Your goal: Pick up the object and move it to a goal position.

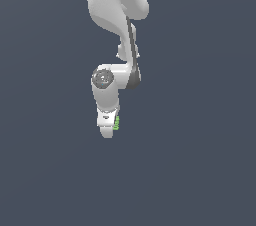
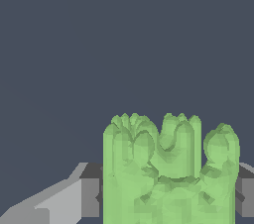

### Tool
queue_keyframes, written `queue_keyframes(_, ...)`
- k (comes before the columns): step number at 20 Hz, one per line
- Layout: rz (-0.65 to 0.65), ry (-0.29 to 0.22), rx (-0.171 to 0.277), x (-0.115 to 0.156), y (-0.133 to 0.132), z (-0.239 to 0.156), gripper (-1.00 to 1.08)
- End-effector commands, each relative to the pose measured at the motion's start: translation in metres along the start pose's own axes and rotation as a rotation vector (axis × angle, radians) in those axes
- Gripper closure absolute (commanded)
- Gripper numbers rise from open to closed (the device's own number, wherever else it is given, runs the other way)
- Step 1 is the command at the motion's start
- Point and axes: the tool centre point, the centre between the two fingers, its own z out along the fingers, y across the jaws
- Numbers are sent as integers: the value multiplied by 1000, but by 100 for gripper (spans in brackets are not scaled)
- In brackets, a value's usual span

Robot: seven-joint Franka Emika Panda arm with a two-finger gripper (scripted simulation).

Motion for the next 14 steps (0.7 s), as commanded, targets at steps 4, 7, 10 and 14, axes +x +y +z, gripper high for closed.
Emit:
queue_keyframes(4,0,0,0,0,0,1,108)
queue_keyframes(7,0,0,0,0,0,1,108)
queue_keyframes(10,0,0,-2,0,1,0,108)
queue_keyframes(14,0,0,-2,-2,0,-5,108)
